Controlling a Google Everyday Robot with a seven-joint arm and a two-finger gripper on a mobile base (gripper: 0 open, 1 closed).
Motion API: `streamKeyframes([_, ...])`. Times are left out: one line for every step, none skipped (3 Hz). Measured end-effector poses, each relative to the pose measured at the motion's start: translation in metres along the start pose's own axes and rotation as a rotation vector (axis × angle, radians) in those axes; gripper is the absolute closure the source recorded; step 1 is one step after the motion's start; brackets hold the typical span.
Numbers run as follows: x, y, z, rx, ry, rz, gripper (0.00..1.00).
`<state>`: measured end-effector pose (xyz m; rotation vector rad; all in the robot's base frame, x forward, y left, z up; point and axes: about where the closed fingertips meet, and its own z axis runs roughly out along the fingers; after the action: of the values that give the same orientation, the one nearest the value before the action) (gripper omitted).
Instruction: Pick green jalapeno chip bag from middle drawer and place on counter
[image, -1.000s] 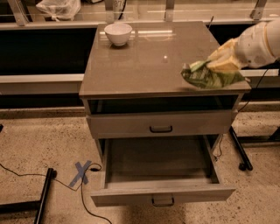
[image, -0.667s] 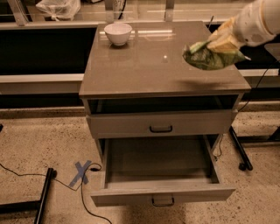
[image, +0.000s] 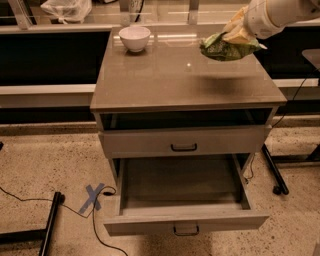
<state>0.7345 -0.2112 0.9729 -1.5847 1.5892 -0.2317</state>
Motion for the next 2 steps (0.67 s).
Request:
streamKeyframes([0.006,-0.005,0.035,0.052,-0.031,-0.050,0.82])
streamKeyframes([0.011,-0.004,0.053,0.093,-0.042,-0.085,0.58])
